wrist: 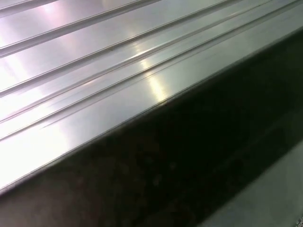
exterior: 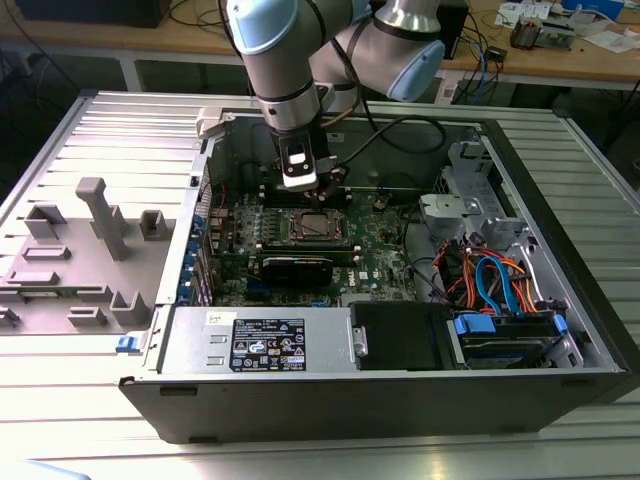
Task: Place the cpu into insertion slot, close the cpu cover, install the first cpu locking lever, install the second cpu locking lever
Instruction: 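Install the first cpu locking lever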
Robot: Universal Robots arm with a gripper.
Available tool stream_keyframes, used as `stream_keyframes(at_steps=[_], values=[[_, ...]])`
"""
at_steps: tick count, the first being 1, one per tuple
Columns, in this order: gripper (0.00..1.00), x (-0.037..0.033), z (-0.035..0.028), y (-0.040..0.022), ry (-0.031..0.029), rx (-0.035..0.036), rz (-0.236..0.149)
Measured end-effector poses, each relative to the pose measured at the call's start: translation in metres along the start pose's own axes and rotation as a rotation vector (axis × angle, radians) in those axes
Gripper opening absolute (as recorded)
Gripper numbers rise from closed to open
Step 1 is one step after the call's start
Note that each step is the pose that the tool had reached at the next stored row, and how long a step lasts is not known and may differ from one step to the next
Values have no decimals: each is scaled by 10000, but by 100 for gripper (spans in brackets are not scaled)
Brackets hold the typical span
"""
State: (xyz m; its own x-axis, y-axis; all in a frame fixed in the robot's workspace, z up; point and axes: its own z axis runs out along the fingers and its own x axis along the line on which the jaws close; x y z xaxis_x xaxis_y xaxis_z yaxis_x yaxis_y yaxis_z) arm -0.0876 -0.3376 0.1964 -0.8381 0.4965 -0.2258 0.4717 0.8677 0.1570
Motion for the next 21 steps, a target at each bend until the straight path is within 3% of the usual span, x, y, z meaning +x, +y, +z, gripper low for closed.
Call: stream_keyframes(at_steps=[6,9,11,14,21], values=[[11,-1,-3,-1,3,2,1],[11,-22,-89,14,8,2,1],[11,-47,-197,31,8,3,2],[11,-64,-269,43,9,3,1],[11,-70,-296,48,9,2,1]])
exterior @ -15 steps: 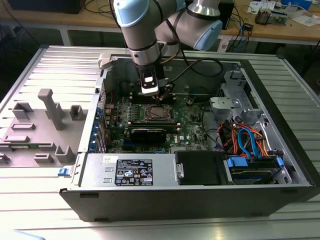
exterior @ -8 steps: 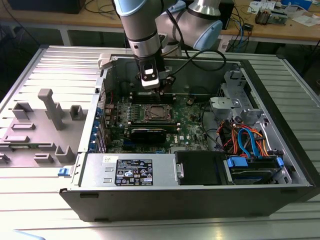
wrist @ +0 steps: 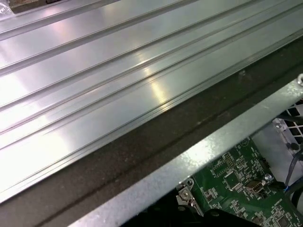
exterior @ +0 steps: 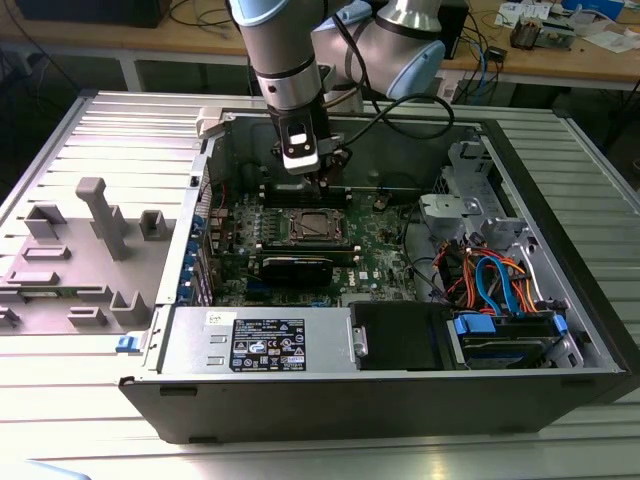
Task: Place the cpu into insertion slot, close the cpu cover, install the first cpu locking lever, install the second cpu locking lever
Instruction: 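Install the first cpu locking lever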
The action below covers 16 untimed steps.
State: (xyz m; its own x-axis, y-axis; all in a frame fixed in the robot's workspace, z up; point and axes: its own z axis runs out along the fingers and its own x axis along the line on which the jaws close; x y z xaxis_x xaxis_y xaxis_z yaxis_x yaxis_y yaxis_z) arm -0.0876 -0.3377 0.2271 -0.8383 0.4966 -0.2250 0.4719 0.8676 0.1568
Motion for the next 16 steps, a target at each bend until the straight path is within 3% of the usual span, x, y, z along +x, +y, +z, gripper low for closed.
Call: stream_keyframes(at_steps=[4,5,6,7,10,11,16], values=[[11,0,-2,0,-6,15,-5],[11,0,-3,0,-23,77,-25],[11,0,-2,0,-39,153,-57],[11,0,0,0,-73,353,-142],[11,0,-1,0,-140,756,-324],[11,0,1,0,-138,817,-381],[11,0,3,0,-115,811,-469]])
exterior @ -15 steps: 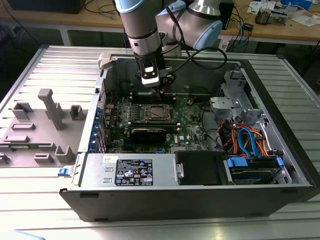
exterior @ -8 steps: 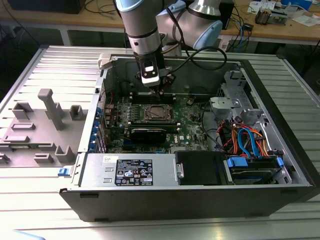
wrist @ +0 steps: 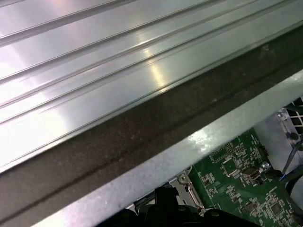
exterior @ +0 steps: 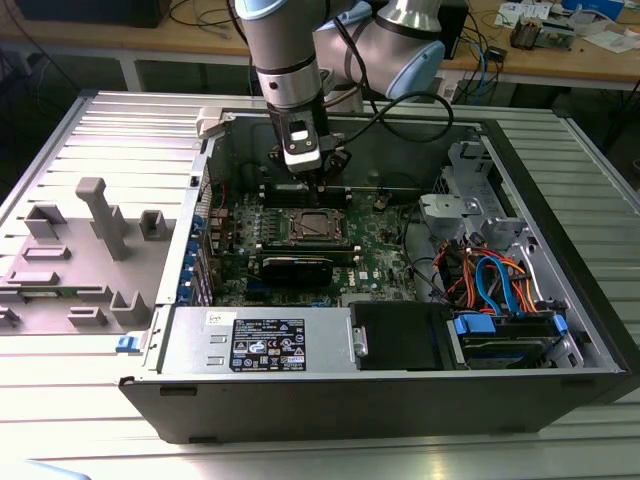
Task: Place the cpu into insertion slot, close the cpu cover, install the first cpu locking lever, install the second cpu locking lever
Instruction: 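Install the first cpu locking lever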
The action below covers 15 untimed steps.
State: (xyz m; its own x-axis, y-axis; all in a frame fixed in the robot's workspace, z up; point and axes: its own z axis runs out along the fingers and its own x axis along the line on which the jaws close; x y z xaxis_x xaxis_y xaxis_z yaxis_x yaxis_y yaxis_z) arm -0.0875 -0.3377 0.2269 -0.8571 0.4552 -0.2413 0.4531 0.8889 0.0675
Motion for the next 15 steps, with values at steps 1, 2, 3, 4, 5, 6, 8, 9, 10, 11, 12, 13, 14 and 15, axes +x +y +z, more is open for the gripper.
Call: stream_keyframes(at_steps=[1,2,3,4,5,6,8,9,10,11,12,13,14,15], values=[[11,0,0,0,6,2,-3],[11,0,2,0,99,36,-46],[11,1,3,0,230,77,-114],[11,1,2,-1,267,90,-138],[11,1,2,-1,268,89,-138],[11,1,3,0,269,88,-138],[11,1,4,0,274,71,-204],[11,1,4,0,279,52,-291],[11,1,4,0,287,26,-399],[11,1,5,0,294,7,-486],[11,1,5,0,304,-20,-605],[11,2,6,0,315,-44,-714],[11,2,8,0,326,-55,-778],[11,2,9,-1,344,-71,-874]])
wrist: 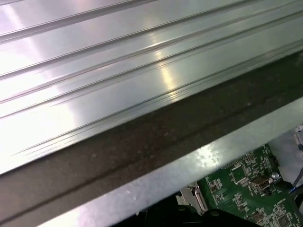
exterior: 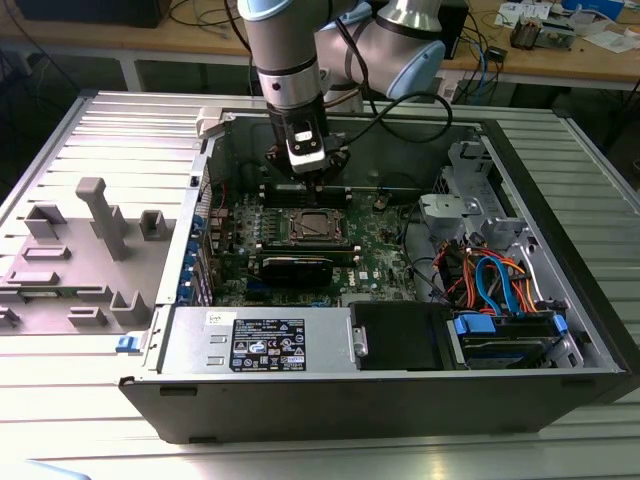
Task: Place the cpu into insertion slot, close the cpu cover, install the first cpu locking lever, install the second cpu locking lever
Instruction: 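Install the first cpu locking lever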
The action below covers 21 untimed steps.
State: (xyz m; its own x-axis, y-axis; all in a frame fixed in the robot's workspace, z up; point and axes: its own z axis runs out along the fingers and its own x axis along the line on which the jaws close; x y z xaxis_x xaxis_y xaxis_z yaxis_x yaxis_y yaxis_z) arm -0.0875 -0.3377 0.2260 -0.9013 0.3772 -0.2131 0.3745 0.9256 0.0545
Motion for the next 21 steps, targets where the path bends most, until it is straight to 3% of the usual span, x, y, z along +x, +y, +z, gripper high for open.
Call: stream_keyframes(at_steps=[3,7,8,9,10,11,17,21], values=[[11,1,6,0,65,-51,-325],[11,1,7,0,69,-56,-353],[11,0,7,0,112,-41,-358],[11,0,8,0,240,10,-358],[11,-2,9,1,488,102,-364],[11,-2,10,1,574,135,-367],[11,-5,11,2,639,155,-384],[11,-22,14,9,793,177,-584]])
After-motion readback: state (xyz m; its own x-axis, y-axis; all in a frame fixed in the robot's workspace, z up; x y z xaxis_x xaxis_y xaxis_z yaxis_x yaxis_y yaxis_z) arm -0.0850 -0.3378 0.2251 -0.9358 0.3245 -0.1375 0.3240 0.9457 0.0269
